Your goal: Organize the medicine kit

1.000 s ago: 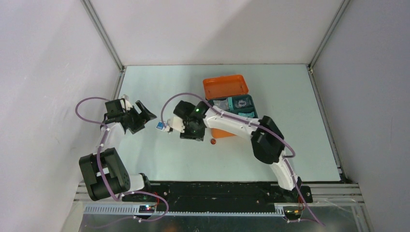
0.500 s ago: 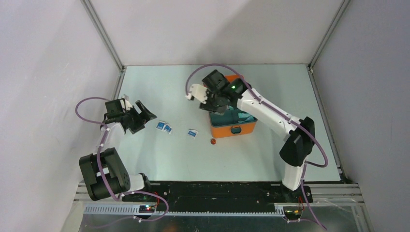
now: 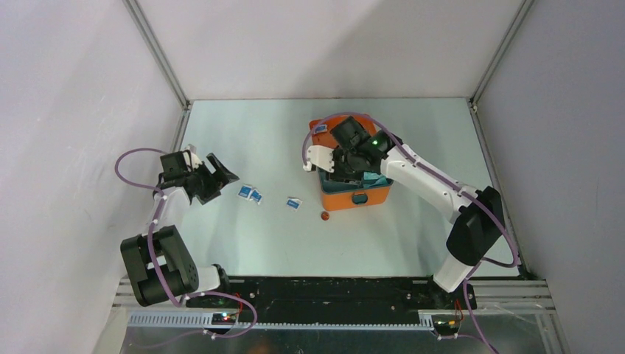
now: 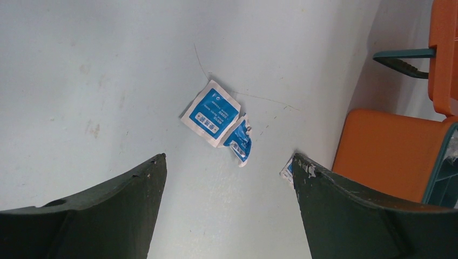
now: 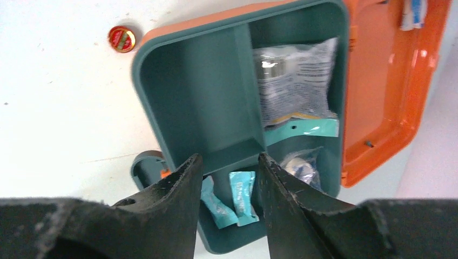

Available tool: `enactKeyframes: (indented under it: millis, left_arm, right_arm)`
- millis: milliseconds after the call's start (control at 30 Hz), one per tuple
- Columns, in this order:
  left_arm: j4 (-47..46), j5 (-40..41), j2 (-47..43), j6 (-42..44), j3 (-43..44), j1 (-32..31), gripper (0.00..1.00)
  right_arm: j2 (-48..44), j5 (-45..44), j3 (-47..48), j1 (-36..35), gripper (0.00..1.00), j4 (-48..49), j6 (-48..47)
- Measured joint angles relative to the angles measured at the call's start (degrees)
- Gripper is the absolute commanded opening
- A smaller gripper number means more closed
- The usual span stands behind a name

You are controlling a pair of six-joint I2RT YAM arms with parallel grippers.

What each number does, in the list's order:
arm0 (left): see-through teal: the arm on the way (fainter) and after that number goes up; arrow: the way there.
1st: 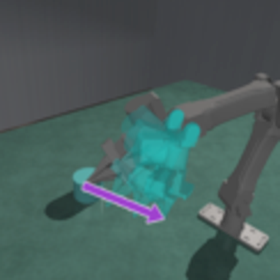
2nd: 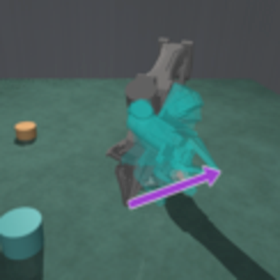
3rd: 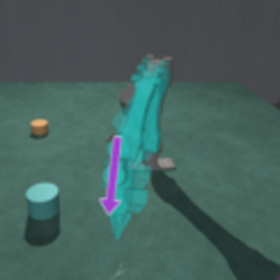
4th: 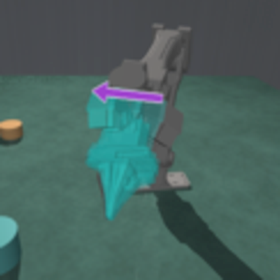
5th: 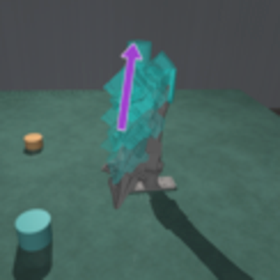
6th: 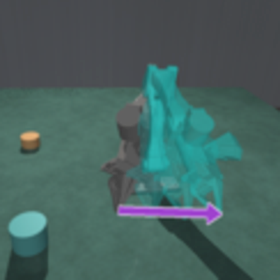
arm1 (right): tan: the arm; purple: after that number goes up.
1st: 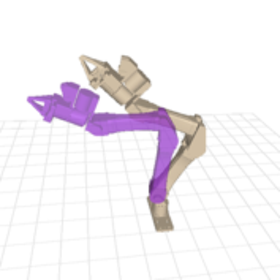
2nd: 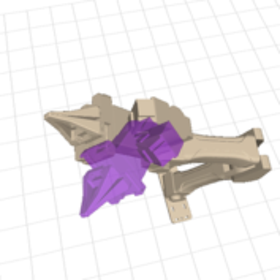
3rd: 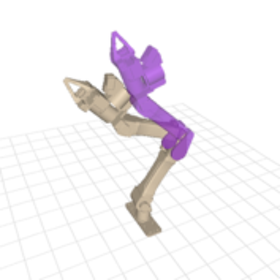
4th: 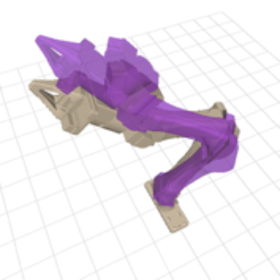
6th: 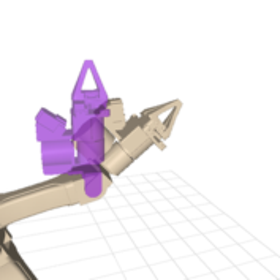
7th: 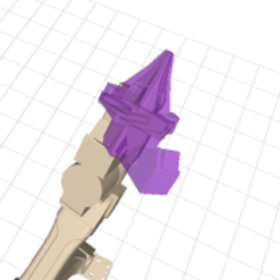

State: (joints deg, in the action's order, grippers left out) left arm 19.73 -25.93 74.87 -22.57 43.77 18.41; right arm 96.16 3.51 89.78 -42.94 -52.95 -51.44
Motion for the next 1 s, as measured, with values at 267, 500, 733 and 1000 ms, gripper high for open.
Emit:
enactKeyframes:
  millis: [267,500,733,1000]
  left_arm:
    - [-0.2,-3.1,0.0,0.1,0.8,-3.1,0.9]
    - [-1.4,-6.0,4.9,0.9,11.2,-15.7,0.89]
    - [-5.6,-8.9,19.4,-1.5,26.4,-21.4,0.89]
    - [-13.2,-11.3,39.2,-13.6,42.3,-24.2,0.85]
  right_arm:
    - [0.2,0.3,5.8,6.1,0.83,10.9,12.6]
    - [12.3,10.8,22.3,16.8,0.85,17.2,33.4]
    - [27.7,23.7,28.1,23.8,0.88,20.5,50.5]
    - [36.0,32.7,29.7,25.2,0.78,22.5,61.5]
